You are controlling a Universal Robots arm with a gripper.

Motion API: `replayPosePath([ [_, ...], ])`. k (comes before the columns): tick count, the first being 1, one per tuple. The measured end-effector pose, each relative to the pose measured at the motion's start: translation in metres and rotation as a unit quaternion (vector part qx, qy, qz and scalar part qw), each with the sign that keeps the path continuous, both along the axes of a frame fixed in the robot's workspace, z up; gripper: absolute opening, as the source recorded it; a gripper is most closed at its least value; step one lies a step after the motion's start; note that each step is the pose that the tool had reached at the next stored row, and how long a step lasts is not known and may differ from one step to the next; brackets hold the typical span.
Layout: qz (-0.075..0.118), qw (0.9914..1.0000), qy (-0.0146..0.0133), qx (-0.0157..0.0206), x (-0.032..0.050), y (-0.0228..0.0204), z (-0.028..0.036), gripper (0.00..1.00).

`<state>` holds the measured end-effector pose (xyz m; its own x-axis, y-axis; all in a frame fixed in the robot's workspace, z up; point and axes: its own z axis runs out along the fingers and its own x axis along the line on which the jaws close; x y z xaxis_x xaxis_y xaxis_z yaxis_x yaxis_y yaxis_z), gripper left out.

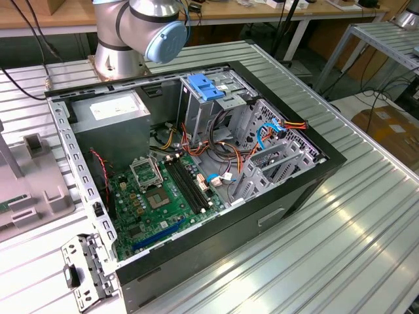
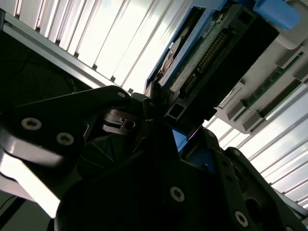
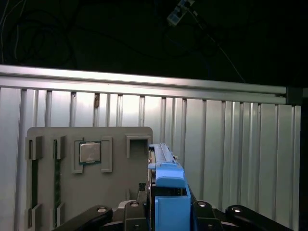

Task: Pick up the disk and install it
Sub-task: 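Pick up the disk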

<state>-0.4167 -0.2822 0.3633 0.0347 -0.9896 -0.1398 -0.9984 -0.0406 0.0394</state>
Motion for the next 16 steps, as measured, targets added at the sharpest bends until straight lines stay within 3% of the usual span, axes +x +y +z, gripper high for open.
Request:
replayPosePath([
  [16,0.000,0.99999,0.0000,0.0045,0.0000,0.0000,0.0030,0.37],
])
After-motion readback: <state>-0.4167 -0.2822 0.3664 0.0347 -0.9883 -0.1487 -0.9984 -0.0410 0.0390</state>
